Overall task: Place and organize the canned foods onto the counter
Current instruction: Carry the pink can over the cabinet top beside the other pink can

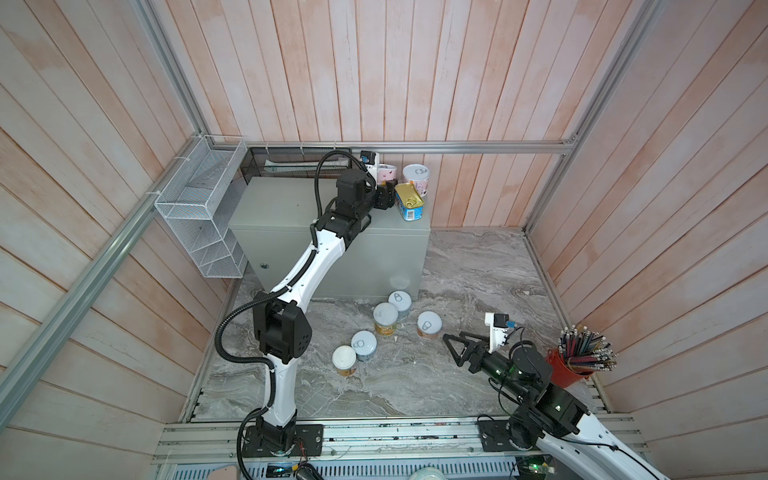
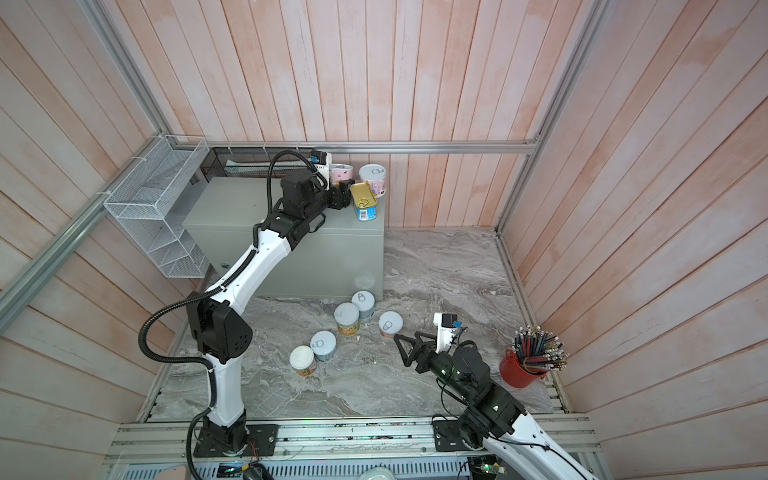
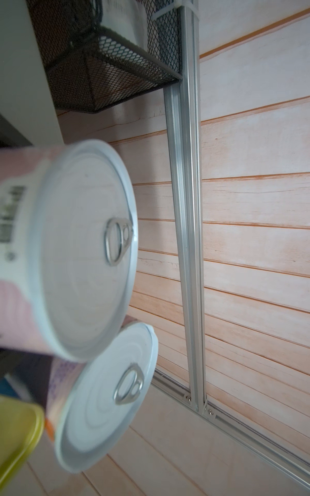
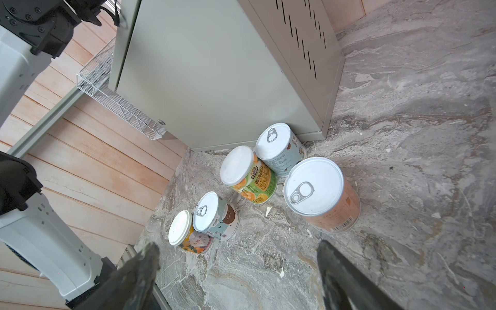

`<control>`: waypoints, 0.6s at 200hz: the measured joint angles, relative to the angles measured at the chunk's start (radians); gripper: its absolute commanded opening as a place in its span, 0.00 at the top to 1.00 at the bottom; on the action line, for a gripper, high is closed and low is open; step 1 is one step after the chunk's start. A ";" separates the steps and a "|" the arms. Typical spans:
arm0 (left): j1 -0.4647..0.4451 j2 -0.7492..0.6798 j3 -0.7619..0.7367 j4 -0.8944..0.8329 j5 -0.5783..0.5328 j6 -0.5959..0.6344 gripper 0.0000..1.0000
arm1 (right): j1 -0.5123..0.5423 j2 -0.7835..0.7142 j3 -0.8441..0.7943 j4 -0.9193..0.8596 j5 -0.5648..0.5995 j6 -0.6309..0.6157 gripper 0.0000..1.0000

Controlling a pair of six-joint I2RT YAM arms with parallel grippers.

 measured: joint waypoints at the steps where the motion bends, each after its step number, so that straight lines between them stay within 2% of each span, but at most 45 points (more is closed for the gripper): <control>1: 0.000 0.000 0.000 0.000 0.000 0.000 0.22 | 0.000 0.000 0.000 0.000 0.000 0.000 0.08; 24: 0.000 0.000 0.002 0.005 -0.001 -0.002 0.00 | 0.000 0.000 0.000 0.000 0.001 0.000 0.08; 120: 0.003 0.000 0.003 0.003 -0.015 -0.018 0.00 | 0.000 -0.012 0.000 -0.001 -0.001 0.016 0.09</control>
